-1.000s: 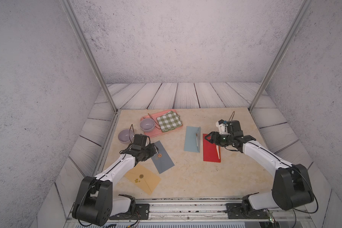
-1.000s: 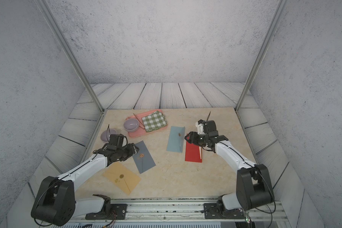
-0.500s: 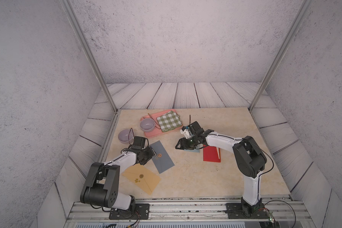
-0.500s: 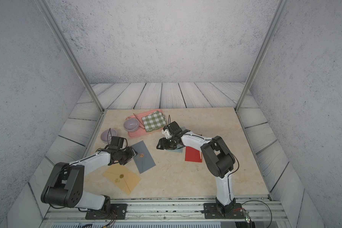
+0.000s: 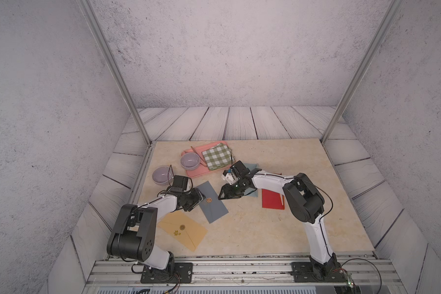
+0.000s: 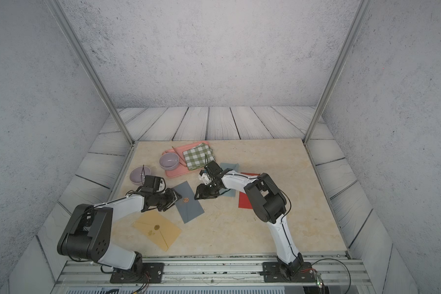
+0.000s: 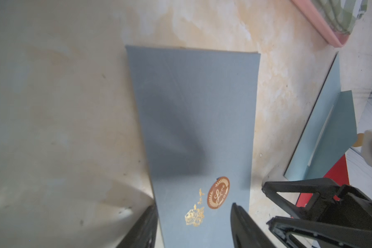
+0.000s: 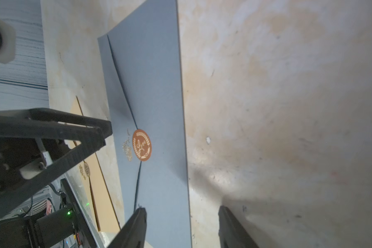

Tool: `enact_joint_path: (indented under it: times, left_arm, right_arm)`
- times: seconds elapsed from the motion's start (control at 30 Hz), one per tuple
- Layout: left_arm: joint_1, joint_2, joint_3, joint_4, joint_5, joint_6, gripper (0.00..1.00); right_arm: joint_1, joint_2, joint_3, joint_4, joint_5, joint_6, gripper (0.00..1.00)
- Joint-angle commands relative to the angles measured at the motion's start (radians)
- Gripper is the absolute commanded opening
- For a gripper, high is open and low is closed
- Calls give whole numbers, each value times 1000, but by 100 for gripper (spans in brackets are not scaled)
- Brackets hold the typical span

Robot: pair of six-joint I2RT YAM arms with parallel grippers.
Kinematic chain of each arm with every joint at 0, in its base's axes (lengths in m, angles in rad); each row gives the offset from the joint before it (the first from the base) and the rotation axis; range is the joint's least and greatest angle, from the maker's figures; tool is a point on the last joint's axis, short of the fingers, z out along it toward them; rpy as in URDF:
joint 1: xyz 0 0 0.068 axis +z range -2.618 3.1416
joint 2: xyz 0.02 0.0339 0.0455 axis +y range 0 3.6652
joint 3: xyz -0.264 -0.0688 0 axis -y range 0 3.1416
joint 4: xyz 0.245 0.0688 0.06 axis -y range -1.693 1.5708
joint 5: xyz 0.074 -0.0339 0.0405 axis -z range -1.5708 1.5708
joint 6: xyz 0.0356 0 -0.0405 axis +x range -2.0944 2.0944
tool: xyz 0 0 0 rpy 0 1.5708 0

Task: Open the envelope
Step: Adjust the envelope at the center of the board.

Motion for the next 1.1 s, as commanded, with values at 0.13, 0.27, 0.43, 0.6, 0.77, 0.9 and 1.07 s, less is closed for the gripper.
enact_joint_path:
  times: [0.13,0.27,0.43,0.6,0.77,0.9,1.07]
  left_arm:
    - [-102,106,28,-23,75,36,59]
    - [-163,106,-3,23,80,-2,59]
    - [-230,113,-34,65,107,-22,59]
    - [-252,77,-23,50,106,-17,59]
    - [-252,-85,44,-148,-51,34,60]
    - [-247,-203,43,-253,-140,35,62]
    - [-250,-354,-72,-234,-74,-41,62]
  right_arm:
    - [21,-64,-183,-24,-96,-55,55]
    - [21,-193,-315,-33,-142,-89,54]
    - [64,-301,-478,26,-265,-87,55]
    - [89,-404,-509,3,-239,-113,56]
    - [77,-473,-367,-133,196,-149,61]
    - [37,-344,-187,-184,382,-173,61]
    - [2,-145,16,-202,366,-179,61]
